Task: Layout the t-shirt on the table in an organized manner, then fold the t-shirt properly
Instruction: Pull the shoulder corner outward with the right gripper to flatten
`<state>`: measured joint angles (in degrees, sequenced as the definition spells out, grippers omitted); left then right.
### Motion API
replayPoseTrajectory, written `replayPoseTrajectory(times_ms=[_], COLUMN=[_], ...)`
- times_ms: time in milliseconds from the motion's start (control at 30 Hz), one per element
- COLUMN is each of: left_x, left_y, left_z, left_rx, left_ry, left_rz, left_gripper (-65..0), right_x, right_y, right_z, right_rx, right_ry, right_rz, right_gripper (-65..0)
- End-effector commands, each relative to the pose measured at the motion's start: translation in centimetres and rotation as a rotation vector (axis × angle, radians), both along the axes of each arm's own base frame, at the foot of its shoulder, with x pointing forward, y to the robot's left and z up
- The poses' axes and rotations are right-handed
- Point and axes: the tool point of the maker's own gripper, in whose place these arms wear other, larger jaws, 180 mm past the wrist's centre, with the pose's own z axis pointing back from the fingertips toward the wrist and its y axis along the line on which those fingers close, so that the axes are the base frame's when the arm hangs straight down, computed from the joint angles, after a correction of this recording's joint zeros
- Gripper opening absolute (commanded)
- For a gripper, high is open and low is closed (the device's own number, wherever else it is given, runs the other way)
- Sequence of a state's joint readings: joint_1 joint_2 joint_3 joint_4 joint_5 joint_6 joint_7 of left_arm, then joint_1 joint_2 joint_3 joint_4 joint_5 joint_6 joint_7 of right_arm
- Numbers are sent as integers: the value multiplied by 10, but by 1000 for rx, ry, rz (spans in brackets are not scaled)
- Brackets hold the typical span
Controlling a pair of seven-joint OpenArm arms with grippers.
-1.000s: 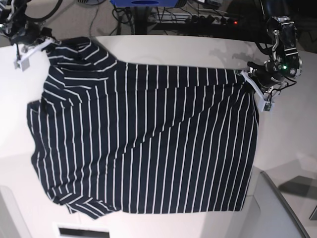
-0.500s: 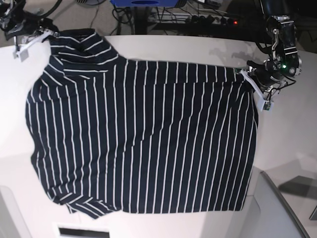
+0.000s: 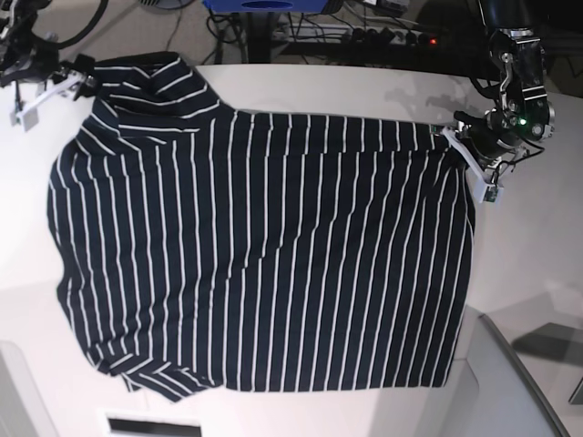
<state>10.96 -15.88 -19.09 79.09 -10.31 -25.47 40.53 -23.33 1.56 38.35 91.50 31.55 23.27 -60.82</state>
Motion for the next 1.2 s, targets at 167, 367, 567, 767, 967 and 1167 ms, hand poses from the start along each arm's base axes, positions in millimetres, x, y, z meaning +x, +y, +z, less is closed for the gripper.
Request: replayPoseTrajectory(times_ms=[167, 367, 567, 767, 967, 1167], left_x=[8, 8, 8, 8, 8, 5], left_y=[8, 7, 10, 10, 7, 12], left_z=[9, 9, 9, 9, 9, 11], left_rx=[17, 16, 18, 19, 18, 28], left_ry=[-33, -31, -32, -32, -33, -32], left_rz=[4, 0, 5, 7, -2, 3], left_gripper=[-650, -650, -650, -650, -650, -650], right_x=[13, 10, -2, -10, -12, -12], right_y=[-8, 25, 41, 56, 58, 58], right_z=[-2, -15, -23, -24, -25, -25], right_rx=[-3, 58, 91, 120, 128, 127], right_ry=[-52, -19, 16, 5, 3, 4], right_rz=[-14, 56, 93, 170, 187, 188], right_gripper=[-282, -282, -282, -305, -615, -642])
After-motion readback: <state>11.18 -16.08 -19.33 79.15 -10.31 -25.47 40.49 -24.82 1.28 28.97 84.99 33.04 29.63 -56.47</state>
